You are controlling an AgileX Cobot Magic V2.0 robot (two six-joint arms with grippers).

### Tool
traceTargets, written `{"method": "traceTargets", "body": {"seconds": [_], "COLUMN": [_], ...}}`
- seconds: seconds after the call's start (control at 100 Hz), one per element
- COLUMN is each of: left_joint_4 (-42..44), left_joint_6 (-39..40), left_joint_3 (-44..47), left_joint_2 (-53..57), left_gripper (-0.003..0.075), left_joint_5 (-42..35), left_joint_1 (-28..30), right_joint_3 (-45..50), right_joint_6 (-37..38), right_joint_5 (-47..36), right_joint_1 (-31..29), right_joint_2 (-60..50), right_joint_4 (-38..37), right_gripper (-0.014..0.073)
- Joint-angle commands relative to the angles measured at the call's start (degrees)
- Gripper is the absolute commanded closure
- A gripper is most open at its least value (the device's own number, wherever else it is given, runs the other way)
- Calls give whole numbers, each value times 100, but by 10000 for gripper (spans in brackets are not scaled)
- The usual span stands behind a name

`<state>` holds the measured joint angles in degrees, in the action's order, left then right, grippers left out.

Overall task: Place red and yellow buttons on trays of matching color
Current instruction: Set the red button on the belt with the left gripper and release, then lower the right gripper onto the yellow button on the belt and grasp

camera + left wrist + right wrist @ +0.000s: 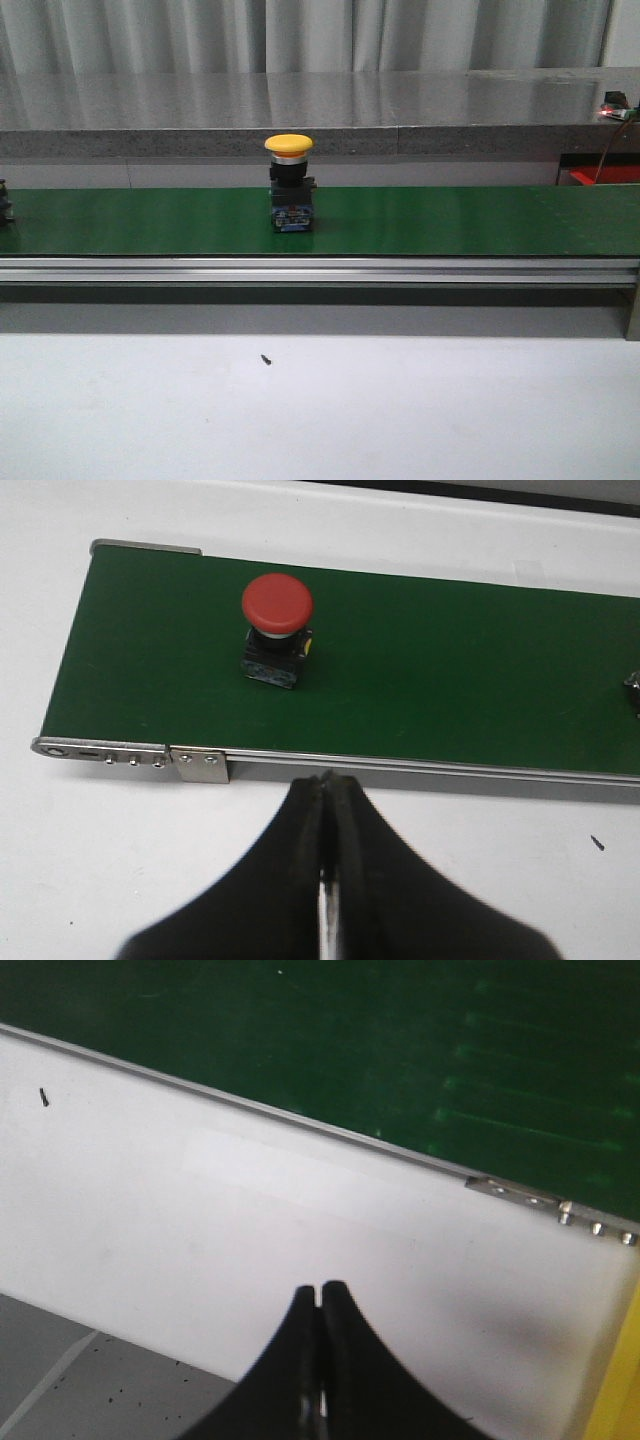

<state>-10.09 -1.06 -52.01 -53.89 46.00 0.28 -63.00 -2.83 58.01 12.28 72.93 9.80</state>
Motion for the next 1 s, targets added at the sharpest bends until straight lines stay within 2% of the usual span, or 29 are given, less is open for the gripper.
{"method": "traceTargets", "body": {"seconds": [0.0, 0.03, 0.07, 0.11, 0.17, 0.18, 0.23, 0.24, 0.25, 0.37, 0.68, 0.99], "left_joint_4": [-82, -82, -82, -82, -82, -82, -82, -82, -82, -82, -82, -82], "left_joint_6": [-2, -2, -2, -2, -2, -2, -2, -2, -2, -2, -2, -2], "left_joint_3": [-146, -146, -146, -146, -146, -146, -146, -146, -146, -146, -146, -146], "left_joint_2": [81, 81, 81, 81, 81, 81, 81, 81, 81, 81, 81, 81], "left_gripper": [739, 740, 740, 740, 740, 740, 740, 739, 740, 739, 740, 740], "left_joint_5": [-340, -340, -340, -340, -331, -331, -331, -331, -331, -331, -331, -331], "left_joint_1": [-42, -42, -42, -42, -42, -42, -42, -42, -42, -42, -42, -42], "right_joint_3": [-502, -572, -695, -806, -927, -957, -1068, -1068, -1096, -1441, -2740, -3936], "right_joint_6": [-164, -164, -170, -174, -188, -188, -188, -188, -188, -188, -188, -142], "right_joint_5": [135, 175, 227, 261, 243, 243, 234, 229, 230, 219, 530, 835], "right_joint_1": [-1, -1, 11, 42, 111, 132, 220, 235, 264, 566, 1256, 1369], "right_joint_2": [85, 132, 222, 302, 393, 416, 508, 508, 537, 811, 1829, 2932], "right_joint_4": [87, 102, 138, 159, 159, 159, 164, 164, 164, 164, 153, -12], "right_gripper": [606, 571, 482, 350, 200, 137, 7, 7, -37, 6, 6, 6]}}
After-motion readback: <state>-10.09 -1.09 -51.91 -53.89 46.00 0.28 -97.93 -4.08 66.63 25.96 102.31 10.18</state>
